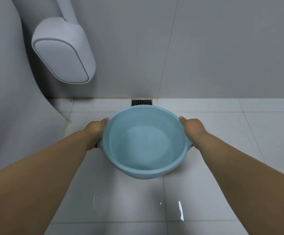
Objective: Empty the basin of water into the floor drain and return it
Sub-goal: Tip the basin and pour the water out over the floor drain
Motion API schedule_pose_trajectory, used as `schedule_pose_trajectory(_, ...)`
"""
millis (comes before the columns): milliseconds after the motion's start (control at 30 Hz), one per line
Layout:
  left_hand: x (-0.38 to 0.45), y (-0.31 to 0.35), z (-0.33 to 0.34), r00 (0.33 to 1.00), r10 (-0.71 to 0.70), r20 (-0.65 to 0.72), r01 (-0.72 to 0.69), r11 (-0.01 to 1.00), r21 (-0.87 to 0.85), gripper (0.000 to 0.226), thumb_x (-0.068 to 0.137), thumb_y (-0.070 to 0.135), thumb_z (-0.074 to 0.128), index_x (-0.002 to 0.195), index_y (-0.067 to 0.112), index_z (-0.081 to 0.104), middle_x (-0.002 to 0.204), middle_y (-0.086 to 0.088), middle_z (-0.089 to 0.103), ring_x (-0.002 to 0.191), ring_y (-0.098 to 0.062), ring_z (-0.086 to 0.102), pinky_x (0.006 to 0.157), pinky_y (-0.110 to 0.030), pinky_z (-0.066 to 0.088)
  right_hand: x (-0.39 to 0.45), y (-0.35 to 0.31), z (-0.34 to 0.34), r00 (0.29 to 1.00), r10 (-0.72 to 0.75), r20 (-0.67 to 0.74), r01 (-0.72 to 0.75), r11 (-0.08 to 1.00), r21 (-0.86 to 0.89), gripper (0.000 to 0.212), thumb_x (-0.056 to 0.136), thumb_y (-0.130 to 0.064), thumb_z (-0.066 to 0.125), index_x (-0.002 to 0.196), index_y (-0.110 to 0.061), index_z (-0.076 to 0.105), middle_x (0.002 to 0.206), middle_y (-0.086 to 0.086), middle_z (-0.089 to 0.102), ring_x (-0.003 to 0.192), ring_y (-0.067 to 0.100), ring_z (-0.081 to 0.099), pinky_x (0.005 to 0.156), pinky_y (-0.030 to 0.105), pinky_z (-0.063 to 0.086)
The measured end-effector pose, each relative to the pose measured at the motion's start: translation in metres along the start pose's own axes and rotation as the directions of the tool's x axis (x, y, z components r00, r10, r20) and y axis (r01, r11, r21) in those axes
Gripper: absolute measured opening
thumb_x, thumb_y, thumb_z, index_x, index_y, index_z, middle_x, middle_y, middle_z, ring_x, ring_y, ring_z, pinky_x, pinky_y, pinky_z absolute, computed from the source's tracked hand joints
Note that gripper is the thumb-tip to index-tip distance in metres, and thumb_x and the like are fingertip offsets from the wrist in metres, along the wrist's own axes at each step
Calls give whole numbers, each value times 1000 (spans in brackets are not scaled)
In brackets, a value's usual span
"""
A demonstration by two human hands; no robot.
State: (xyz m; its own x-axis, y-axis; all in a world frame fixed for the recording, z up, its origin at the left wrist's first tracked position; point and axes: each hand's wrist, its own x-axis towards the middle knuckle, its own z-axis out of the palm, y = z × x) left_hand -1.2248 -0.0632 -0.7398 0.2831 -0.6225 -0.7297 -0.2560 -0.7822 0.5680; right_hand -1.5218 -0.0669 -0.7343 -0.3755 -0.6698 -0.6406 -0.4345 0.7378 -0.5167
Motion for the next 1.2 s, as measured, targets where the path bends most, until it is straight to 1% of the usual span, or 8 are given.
schedule_pose_trajectory(233,-3,2,1,1000,-5,-12,5,1000,-8,45,103,49,40,93,12,64,88,-6,69,72,-26,65,54,-30,48,0,0,0,1000,4,1,-4,1000,12,42,100,-37,44,70,-6,48,69,9,51,59,26,48,52,29,39)
schedule_pose_trajectory(533,-4,3,1,1000,7,-3,-7,1000,-8,45,104,47,39,92,11,63,89,-8,68,73,-27,65,55,-31,50,1,-1,-1,1000,8,10,-8,1000,17,40,99,-35,44,70,-7,46,70,9,49,60,26,47,52,29,39)
schedule_pose_trajectory(700,-5,4,1,1000,5,-7,-5,1000,-13,44,103,47,40,90,12,63,90,-8,68,76,-28,66,59,-33,52,1,1,-1,1000,4,11,-4,1000,12,41,99,-35,43,70,-7,46,69,9,49,59,26,47,51,29,38)
schedule_pose_trajectory(800,-6,4,1,1000,8,-10,-8,1000,-11,44,104,47,40,91,12,63,89,-8,68,74,-27,65,56,-32,51,1,0,-1,1000,10,10,-10,1000,-7,41,100,-34,43,69,-6,45,67,9,47,58,25,45,50,28,36)
schedule_pose_trajectory(867,-6,4,1,1000,8,-9,-9,1000,-4,44,104,47,39,92,12,63,88,-8,68,72,-26,65,54,-31,49,1,0,-1,1000,6,13,-6,1000,-29,41,100,-34,42,70,-6,46,67,8,46,57,25,45,49,28,35)
schedule_pose_trajectory(1000,-5,4,1,1000,5,-6,-5,1000,-8,44,103,48,39,91,13,63,88,-7,68,72,-26,65,54,-31,49,2,0,-1,1000,-3,31,5,999,-47,35,100,-31,41,77,-6,49,69,8,48,57,24,46,48,26,35)
schedule_pose_trajectory(1133,-6,5,1,1000,2,-11,-2,1000,-9,44,103,49,39,91,13,63,88,-6,68,71,-25,65,52,-29,47,3,0,-1,1000,15,17,-15,1000,21,40,99,-34,44,70,-6,47,70,10,50,59,26,48,52,28,39)
schedule_pose_trajectory(1200,-6,5,1,1000,3,-9,-3,1000,-10,44,103,49,39,92,13,62,88,-6,68,71,-25,65,52,-29,47,2,-1,-1,1000,19,20,-20,999,27,40,99,-35,44,71,-7,48,73,11,52,64,28,51,53,29,41)
